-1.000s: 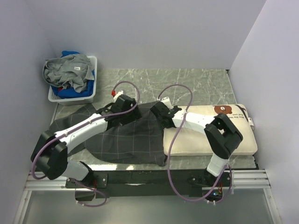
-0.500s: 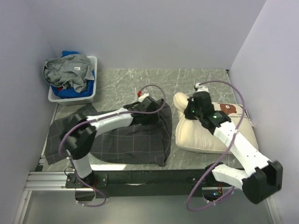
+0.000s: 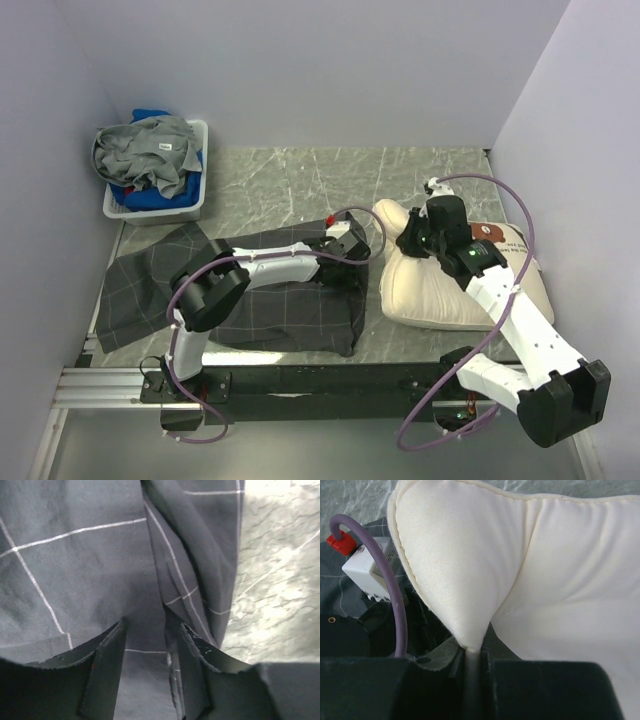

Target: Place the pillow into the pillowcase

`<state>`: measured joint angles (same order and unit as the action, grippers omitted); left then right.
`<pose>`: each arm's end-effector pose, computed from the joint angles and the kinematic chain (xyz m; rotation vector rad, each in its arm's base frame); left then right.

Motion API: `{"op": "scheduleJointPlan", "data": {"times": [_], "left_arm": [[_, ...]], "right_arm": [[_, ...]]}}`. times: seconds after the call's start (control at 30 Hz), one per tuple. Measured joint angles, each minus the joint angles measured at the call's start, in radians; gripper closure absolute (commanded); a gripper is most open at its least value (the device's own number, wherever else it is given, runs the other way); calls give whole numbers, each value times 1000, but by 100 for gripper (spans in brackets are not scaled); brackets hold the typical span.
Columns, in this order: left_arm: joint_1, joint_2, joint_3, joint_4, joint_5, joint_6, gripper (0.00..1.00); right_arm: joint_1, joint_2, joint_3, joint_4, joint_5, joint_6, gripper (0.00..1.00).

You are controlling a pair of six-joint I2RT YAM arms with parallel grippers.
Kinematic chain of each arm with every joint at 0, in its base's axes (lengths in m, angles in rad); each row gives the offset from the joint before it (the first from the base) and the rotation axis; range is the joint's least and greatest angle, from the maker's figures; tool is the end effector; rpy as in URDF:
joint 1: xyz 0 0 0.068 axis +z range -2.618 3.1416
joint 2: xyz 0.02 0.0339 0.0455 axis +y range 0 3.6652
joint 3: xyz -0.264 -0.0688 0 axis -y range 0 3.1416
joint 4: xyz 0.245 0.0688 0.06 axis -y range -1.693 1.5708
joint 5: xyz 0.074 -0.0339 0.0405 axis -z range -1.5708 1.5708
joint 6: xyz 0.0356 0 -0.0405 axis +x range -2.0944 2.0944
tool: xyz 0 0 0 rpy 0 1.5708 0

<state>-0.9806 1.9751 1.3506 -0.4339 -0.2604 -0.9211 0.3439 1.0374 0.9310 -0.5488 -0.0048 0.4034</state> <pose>0.2363 -0.3362 0.1672 -0.0119 2.6155 -0.3585 0.2096 0.0752 0.3077 0.0645 2.2571 0.4111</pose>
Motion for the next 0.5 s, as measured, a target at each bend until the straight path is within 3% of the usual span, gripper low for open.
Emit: {"op": "scheduleJointPlan", "data": {"times": [0.2, 0.43, 0.5], "left_arm": [[-2, 6, 4, -3, -19, -6, 59], [-2, 6, 2, -2, -27, -17, 76], [-2, 6, 2, -1, -27, -16, 77]], "right_arm": [[-13, -7, -3, 2, -20, 0, 100], [-21, -8, -18, 14, -43, 0, 100], [-22, -8, -23, 16, -49, 0, 100]]}}
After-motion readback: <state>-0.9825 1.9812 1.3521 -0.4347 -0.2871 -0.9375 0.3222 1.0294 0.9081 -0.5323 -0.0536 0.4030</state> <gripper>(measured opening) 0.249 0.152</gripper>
